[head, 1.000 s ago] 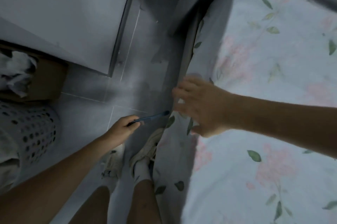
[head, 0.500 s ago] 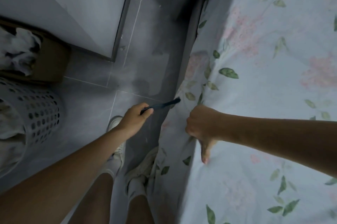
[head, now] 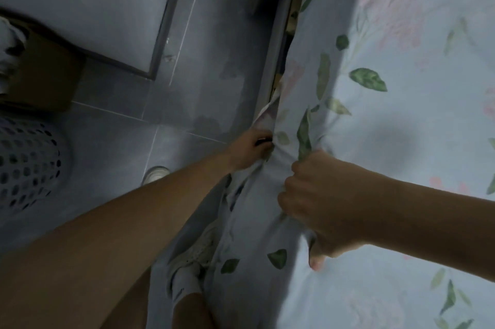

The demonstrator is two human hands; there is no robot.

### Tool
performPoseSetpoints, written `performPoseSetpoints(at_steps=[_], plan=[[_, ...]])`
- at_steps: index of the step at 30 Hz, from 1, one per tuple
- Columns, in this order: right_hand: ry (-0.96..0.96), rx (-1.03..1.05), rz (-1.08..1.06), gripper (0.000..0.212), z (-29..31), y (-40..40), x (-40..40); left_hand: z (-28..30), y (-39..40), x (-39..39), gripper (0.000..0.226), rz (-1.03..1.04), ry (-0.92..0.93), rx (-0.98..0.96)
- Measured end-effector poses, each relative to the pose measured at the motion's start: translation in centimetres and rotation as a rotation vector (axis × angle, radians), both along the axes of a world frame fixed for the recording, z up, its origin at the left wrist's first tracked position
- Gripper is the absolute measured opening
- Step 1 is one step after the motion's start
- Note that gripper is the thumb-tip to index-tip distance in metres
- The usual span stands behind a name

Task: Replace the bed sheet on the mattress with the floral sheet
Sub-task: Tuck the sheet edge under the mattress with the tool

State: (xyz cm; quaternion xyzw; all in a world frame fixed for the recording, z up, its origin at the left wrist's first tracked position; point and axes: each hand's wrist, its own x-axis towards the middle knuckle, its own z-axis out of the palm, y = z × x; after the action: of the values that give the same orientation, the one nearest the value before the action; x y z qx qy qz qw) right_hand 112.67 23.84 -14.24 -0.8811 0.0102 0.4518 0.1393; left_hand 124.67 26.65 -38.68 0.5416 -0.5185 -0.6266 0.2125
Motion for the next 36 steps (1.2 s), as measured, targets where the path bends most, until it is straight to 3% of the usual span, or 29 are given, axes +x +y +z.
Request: performPoseSetpoints(at_steps=[4, 6, 11, 14, 17, 20, 22, 25, 27, 30, 33, 34, 36], plan=[[0.039, -0.002, -0.028, 0.052, -0.8, 0.2, -0.3, -2.2, -2.9, -1.7, 0.025, -0.311, -0.058, 0.059], [0.07, -0.018, -0.033, 0.055, -1.1, 0.2, -0.3, -1.7, -3.5, -1.7, 0.021, -0.351, -0.073, 0.139], [0.105, -0.042, -0.008, 0.066, -1.3, 0.2, 0.3, 0.4, 0.9, 3.2, 0.022, -0.063, -0.06, 0.13], [0.175, -0.041, -0.023, 0.068, -2.2, 0.3, 1.4, 2.7, 7.2, 8.5, 0.022, 0.197, -0.06, 0.301], [0.26, -0.067, -0.02, 0.077, -3.2, 0.1, 2.3, 5.2, 13.1, 12.2, 0.023, 0.286, -0.078, 0.424], [0.145, -0.103, -0.009, 0.085, -3.0, 2.8, 1.7, 6.2, 16.8, 13.3, 0.024, 0.351, -0.046, 0.495], [0.049, -0.027, -0.112, 0.085, -1.5, 7.9, 0.9, 6.6, 18.1, 12.9, 0.025, 0.336, -0.056, 0.485], [0.114, 0.119, -0.188, 0.074, -1.0, 15.9, 0.1, 6.6, 19.4, 11.9, 0.027, 0.241, -0.094, 0.406], [0.172, 0.072, -0.185, 0.057, -2.2, 17.9, -0.2, 6.3, 20.1, 11.5, 0.025, 0.228, -0.128, 0.342], [0.112, -0.017, -0.015, 0.022, -5.2, 18.0, -0.8, 5.4, 20.8, 11.4, 0.024, 0.223, -0.211, 0.267], [0.18, -0.091, 0.096, 0.014, -7.0, 17.8, -0.1, 4.5, 21.5, 11.1, 0.028, 0.163, -0.304, 0.208], [0.209, -0.052, 0.125, 0.022, -7.2, 17.7, 0.4, 4.4, 21.5, 10.8, 0.029, 0.164, -0.324, 0.204], [0.31, 0.044, 0.156, 0.066, -7.2, 17.0, 1.4, 4.6, 21.7, 10.3, 0.027, 0.186, -0.334, 0.202]])
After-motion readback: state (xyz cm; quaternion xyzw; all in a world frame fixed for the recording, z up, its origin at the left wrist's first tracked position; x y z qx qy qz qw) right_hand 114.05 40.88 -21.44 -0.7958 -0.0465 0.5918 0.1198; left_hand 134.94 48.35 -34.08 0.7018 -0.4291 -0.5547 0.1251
